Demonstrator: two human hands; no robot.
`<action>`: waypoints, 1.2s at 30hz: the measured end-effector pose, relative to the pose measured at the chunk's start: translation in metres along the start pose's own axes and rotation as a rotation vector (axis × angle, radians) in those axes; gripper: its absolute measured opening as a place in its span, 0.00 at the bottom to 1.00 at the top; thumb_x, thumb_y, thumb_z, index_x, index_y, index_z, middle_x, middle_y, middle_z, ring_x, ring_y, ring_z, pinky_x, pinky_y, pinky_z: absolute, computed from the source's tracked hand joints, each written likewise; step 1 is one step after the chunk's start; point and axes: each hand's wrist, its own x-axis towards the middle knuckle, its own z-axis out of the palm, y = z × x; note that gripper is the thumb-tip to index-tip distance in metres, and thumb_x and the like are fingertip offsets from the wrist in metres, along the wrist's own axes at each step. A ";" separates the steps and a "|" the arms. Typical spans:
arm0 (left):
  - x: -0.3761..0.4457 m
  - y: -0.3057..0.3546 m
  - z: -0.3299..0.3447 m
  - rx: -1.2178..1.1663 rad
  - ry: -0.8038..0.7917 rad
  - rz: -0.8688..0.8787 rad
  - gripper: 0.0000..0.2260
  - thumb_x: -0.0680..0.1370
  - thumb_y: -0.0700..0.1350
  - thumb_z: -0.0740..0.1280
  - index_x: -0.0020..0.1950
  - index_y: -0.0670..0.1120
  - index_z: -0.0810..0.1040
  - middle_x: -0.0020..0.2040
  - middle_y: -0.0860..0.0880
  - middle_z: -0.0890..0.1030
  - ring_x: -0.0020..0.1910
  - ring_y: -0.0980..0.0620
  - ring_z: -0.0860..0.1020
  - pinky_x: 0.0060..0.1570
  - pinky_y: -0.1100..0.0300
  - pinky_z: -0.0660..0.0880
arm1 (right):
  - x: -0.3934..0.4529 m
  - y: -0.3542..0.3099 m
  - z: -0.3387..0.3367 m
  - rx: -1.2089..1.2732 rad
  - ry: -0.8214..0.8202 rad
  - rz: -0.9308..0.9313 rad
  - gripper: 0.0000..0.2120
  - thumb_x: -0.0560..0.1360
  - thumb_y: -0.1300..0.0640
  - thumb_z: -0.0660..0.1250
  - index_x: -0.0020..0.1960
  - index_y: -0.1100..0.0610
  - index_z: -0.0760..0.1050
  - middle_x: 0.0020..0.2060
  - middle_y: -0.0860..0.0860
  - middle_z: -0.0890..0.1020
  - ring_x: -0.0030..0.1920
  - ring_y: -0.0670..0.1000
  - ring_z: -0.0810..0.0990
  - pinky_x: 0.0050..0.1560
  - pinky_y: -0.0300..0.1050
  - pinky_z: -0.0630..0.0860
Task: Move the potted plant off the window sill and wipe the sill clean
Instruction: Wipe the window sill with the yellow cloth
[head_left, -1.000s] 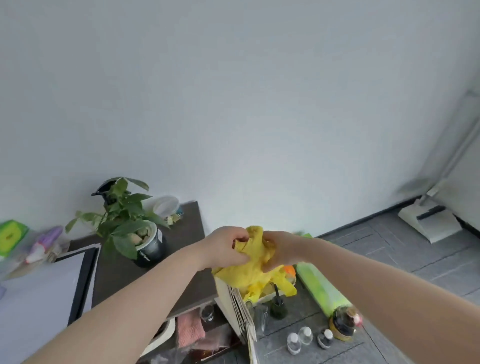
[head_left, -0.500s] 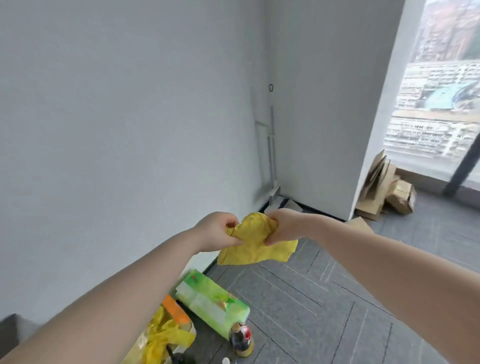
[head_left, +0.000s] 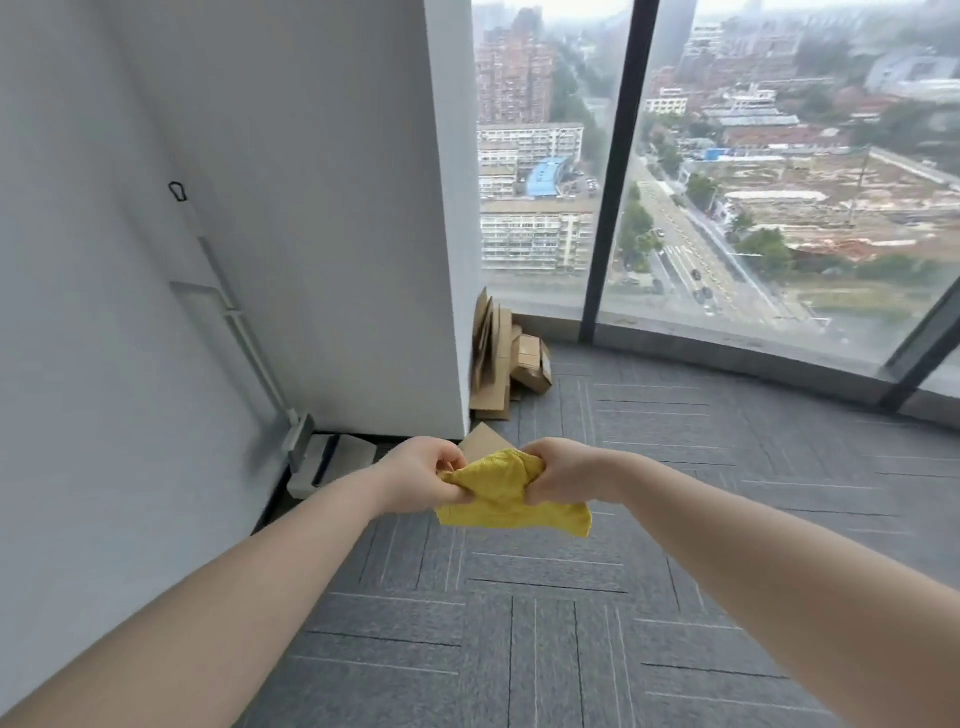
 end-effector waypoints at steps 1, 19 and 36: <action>0.024 0.010 0.000 -0.009 -0.034 0.031 0.07 0.70 0.46 0.74 0.45 0.47 0.81 0.37 0.53 0.77 0.35 0.58 0.74 0.37 0.66 0.72 | 0.005 0.011 -0.015 0.019 0.016 0.040 0.10 0.71 0.60 0.67 0.47 0.46 0.74 0.46 0.48 0.78 0.50 0.51 0.78 0.50 0.47 0.78; 0.416 0.188 0.045 0.348 -0.190 0.265 0.08 0.71 0.48 0.73 0.45 0.52 0.76 0.44 0.52 0.78 0.45 0.51 0.77 0.42 0.58 0.76 | 0.120 0.258 -0.261 0.214 0.175 0.277 0.06 0.74 0.54 0.69 0.49 0.54 0.79 0.47 0.51 0.82 0.49 0.53 0.80 0.49 0.45 0.76; 0.729 0.326 0.036 0.373 -0.226 0.285 0.08 0.72 0.50 0.71 0.48 0.51 0.77 0.42 0.53 0.77 0.43 0.52 0.75 0.41 0.60 0.72 | 0.254 0.418 -0.506 0.276 0.278 0.324 0.10 0.76 0.54 0.66 0.55 0.56 0.78 0.51 0.53 0.82 0.53 0.53 0.79 0.52 0.48 0.76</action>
